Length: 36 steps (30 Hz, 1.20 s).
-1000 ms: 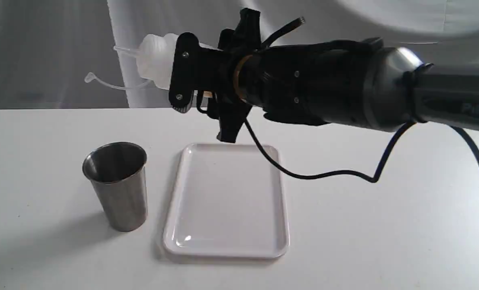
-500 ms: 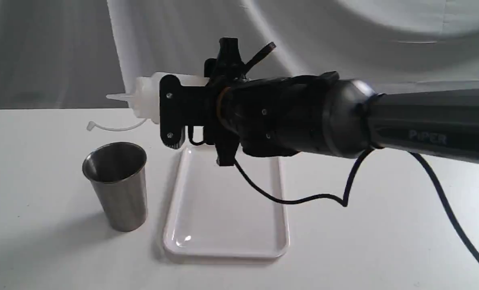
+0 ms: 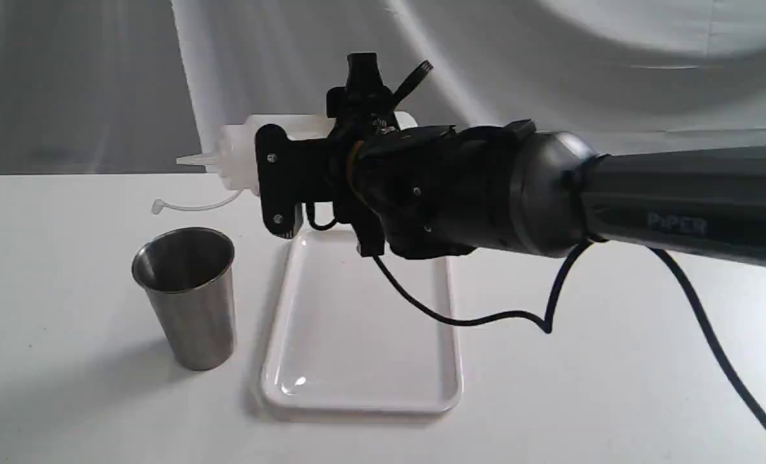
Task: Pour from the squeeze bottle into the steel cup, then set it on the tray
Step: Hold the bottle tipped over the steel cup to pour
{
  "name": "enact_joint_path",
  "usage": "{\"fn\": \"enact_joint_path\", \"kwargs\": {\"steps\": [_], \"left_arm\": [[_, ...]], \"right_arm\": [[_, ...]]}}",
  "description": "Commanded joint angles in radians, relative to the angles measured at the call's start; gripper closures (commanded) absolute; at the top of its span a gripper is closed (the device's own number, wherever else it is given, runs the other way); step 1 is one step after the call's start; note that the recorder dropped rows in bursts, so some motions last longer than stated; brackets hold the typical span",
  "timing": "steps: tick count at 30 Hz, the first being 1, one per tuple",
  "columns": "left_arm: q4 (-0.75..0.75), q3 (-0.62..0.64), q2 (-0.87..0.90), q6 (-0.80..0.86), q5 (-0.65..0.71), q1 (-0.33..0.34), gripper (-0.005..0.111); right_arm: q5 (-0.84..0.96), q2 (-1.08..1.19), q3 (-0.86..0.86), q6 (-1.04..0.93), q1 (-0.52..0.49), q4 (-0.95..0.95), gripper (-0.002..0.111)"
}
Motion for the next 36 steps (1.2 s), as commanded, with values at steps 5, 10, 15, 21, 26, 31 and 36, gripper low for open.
{"fn": "enact_joint_path", "kwargs": {"steps": [5, 10, 15, 21, 26, 31, 36], "left_arm": [[0.002, 0.004, -0.005, -0.003, -0.008, -0.006, 0.098], [0.002, 0.004, -0.005, -0.003, -0.008, -0.006, 0.098], [0.002, 0.004, -0.005, -0.003, -0.008, -0.006, 0.098], [0.024, 0.004, -0.005, -0.003, -0.008, -0.006, 0.098], [0.024, 0.004, -0.005, -0.003, -0.008, -0.006, 0.098], [0.024, 0.004, -0.005, -0.003, -0.008, -0.006, 0.098], [0.024, 0.004, -0.005, -0.003, -0.008, -0.006, 0.098]], "right_arm": [[0.054, -0.012, -0.008, 0.017, 0.008, -0.1, 0.108], [0.054, -0.012, -0.008, 0.017, 0.017, -0.15, 0.108], [0.054, -0.012, -0.008, 0.017, 0.02, -0.161, 0.108], [0.054, -0.012, -0.008, 0.017, 0.019, -0.16, 0.108], [0.054, -0.012, -0.008, 0.017, 0.019, -0.16, 0.108], [0.054, -0.012, -0.008, 0.017, 0.019, -0.16, 0.108], [0.064, -0.012, -0.008, 0.01, 0.019, -0.169, 0.108]]}}
